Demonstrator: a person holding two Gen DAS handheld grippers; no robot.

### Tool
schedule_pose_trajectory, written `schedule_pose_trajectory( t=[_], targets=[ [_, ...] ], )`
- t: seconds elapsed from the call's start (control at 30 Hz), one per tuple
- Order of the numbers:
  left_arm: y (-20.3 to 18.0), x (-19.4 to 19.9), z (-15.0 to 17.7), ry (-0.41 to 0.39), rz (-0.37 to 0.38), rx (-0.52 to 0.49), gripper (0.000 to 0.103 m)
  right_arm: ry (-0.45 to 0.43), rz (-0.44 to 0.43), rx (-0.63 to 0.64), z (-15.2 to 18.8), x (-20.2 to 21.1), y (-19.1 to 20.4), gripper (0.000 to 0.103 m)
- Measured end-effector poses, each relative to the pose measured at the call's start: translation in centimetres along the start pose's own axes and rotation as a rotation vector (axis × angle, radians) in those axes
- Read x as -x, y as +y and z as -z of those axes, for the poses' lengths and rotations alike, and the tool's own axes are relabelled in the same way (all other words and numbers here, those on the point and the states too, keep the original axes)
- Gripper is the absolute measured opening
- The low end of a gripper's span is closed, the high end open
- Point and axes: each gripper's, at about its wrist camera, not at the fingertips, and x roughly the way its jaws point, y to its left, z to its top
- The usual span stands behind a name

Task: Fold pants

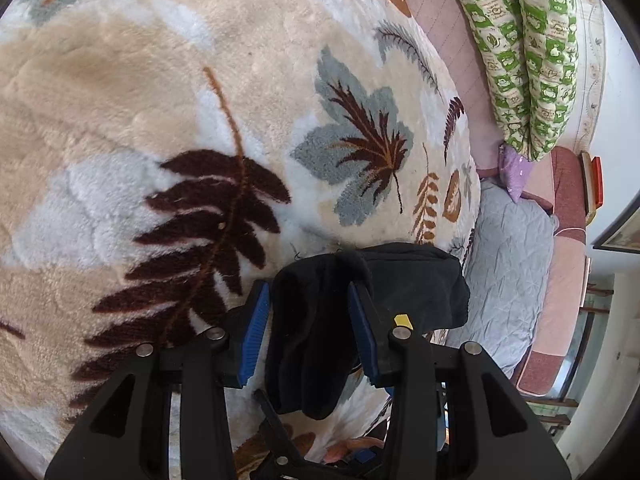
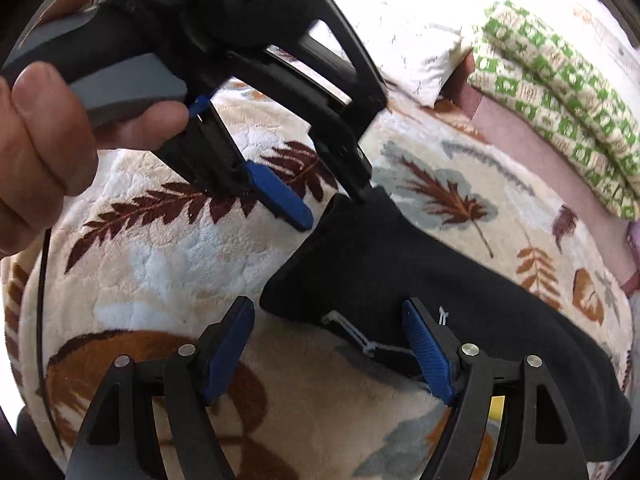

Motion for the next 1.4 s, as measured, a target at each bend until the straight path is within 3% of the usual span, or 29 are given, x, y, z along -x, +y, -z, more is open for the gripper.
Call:
schedule_pose_trajectory(
  t=[0.1,0.17,0.2,0.27,0.43,0.6,0.73,1.0,1.17,1.27,1.4],
  targets=[
    [-0.3,-0.4,-0.4,0.004,0.000,0.003,0.036,-0.013,0.002,-0.010,-0.2,-0.5,-0.3,0.066],
    [-0.7,-0.6,-0.3,-0.007,-0.002,-0.013,0.031,-0.002,-0.004,-0.045,0.1,-0.8,-0.9,0.025],
    [-0.8,-0.7,-0.3,-0.018,0.012,-0.011,0.019,-0.001,-0.008,-0.064,0.2,-0.9,-1.3,0.020],
    [-0.7,-0.7,-0.1,-0.029,0.074,0.014,0.018,-0.025,-0.031,-0.111,0.5,-0.4,-2.4,0.015],
    [-2.5,0.5,1.5,-0.084,0.177,0.014,0.018,-0.095,-0.101,-0.232,0.9,1.8,-4.9,0.015],
    [-6.6,0.7,2.6,-0.094,0.179,-0.024,0.018,-0.147,-0.179,-0.391,1.8,4.3,-8.6,0.015],
    [-11.1,-0.9,3.1,-0.082,0.166,-0.065,0.018,-0.178,-0.190,-0.468,2.8,6.1,-11.5,0.015],
    [-19.6,-9.0,3.7,-0.023,0.031,-0.167,0.018,-0.220,-0.219,-0.674,7.7,7.9,-19.8,0.015],
    [-21.3,-14.5,3.4,0.011,-0.114,-0.192,0.018,-0.198,-0.257,-0.816,11.9,6.5,-23.8,0.015],
    [-21.2,-16.9,3.0,0.033,-0.206,-0.198,0.018,-0.160,-0.272,-0.874,13.9,4.7,-25.5,0.025],
    [-21.7,-15.6,3.2,0.051,-0.189,-0.226,0.018,-0.155,-0.322,-0.954,16.5,4.1,-27.2,0.034]
  ],
)
